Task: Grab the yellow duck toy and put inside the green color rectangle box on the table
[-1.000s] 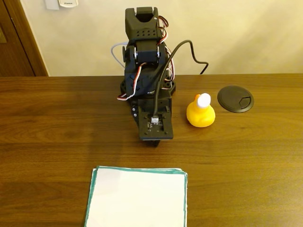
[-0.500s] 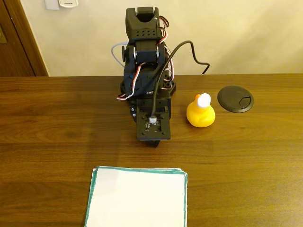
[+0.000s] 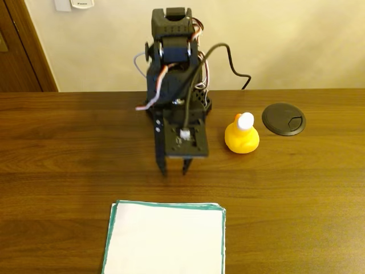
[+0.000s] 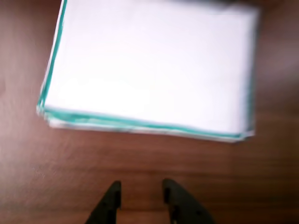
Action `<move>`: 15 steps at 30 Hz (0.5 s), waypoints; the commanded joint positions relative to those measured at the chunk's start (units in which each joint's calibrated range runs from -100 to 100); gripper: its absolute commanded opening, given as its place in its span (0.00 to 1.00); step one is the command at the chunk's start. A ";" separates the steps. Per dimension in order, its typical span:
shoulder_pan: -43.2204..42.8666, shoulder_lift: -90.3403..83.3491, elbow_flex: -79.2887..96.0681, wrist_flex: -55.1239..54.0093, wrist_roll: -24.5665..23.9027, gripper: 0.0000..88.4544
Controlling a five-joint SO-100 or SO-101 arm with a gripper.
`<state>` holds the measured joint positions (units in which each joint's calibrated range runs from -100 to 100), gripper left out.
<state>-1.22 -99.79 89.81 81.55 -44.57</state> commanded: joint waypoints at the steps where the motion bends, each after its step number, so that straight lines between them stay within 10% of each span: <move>1: 4.75 5.55 -13.02 2.77 1.03 0.17; 15: -3.00 32.18 -42.61 18.45 2.88 0.52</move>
<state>-0.59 -68.15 50.42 99.02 -40.85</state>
